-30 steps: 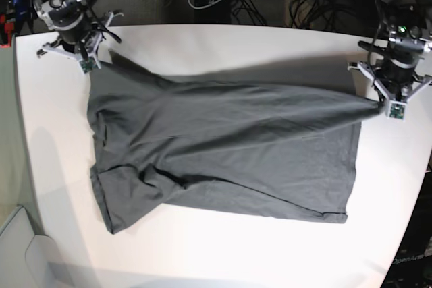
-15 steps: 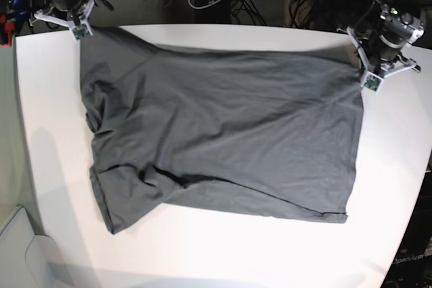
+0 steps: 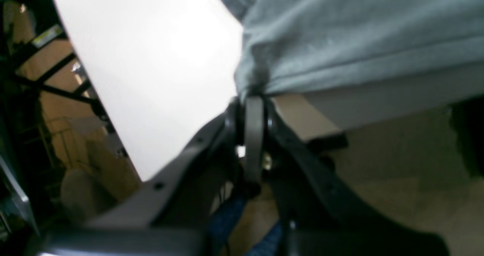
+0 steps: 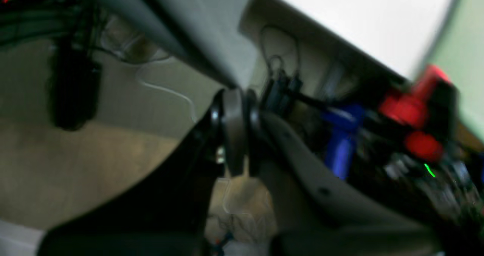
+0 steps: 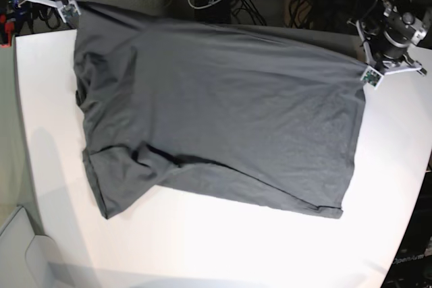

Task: Layout the t-shirt on the table in an organized manner, then fold the t-shirt properly
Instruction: 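Pull the shirt edge further with both grippers to flatten the shirt, then release the shirt with the right gripper and move it toward the sleeve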

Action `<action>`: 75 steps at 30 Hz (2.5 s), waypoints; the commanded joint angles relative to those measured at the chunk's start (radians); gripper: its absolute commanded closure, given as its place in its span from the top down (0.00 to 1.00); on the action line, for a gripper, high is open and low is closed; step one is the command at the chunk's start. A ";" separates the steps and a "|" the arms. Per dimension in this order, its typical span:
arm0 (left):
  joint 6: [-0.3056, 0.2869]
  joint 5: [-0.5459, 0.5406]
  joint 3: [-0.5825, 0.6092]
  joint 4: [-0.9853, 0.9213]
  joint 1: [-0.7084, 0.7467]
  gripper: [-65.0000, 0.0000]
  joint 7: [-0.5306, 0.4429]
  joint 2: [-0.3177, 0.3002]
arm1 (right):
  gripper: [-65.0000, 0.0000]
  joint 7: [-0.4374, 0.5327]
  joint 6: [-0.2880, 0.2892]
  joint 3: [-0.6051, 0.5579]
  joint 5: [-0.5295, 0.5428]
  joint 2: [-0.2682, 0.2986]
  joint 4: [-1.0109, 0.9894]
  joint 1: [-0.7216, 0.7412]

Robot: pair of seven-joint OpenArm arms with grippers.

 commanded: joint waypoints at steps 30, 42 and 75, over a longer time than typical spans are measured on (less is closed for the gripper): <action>0.009 0.008 -0.016 -0.175 0.133 0.01 -0.013 -0.022 | 0.29 -0.113 0.001 -0.096 -0.131 -0.016 -0.059 0.170; 0.009 0.002 -0.095 -0.172 0.126 0.01 -0.010 -0.016 | 0.30 -0.114 0.001 -0.081 -0.131 -0.052 -0.039 0.359; 0.009 0.008 -0.234 0.030 -0.190 0.44 0.005 0.156 | 0.25 -0.291 0.001 -0.175 -0.129 -0.075 -0.139 0.816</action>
